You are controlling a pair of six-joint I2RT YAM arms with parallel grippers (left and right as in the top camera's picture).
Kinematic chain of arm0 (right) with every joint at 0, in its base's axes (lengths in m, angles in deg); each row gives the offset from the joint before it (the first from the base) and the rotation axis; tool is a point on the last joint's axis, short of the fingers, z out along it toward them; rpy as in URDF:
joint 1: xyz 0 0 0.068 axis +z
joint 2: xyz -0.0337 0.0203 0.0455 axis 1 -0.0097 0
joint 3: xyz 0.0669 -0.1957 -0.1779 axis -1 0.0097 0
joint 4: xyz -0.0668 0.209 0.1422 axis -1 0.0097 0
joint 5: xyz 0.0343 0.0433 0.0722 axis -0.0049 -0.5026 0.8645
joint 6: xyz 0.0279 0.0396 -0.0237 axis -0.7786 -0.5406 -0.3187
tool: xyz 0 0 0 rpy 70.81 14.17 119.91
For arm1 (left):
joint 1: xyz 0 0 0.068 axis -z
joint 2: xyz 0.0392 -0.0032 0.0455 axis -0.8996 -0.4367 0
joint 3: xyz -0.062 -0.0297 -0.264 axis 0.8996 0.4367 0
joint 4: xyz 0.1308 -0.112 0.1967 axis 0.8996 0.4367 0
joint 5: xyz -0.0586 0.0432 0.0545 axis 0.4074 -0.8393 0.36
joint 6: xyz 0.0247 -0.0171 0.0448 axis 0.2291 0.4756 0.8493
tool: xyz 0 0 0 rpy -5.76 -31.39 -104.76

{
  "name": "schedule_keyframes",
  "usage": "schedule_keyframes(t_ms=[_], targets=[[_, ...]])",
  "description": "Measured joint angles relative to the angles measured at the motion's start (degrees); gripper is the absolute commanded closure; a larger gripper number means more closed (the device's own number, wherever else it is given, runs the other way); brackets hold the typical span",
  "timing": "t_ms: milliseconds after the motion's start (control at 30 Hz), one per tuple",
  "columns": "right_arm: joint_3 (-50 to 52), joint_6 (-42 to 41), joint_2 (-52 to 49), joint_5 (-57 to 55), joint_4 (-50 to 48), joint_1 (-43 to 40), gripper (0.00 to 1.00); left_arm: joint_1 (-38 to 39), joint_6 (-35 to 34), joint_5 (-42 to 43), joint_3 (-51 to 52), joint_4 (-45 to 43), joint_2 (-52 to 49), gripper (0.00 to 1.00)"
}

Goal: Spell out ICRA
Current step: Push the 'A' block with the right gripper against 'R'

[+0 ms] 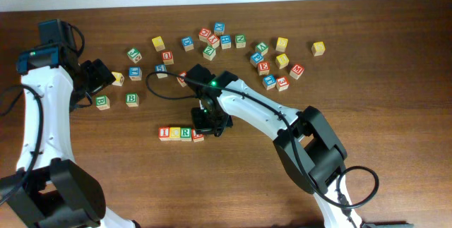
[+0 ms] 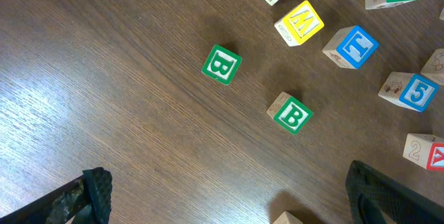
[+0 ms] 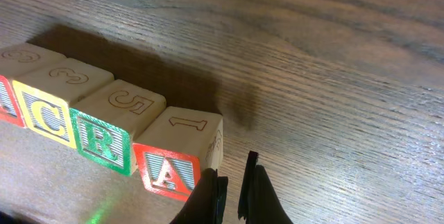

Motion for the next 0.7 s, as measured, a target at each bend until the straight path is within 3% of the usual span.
schedule_keyframes(t_ms=[700], targets=[[0.0, 0.02, 0.0, 2.43, 5.44, 0.0, 0.95, 0.0, 0.0, 0.0, 0.0, 0.0, 0.0, 0.01]])
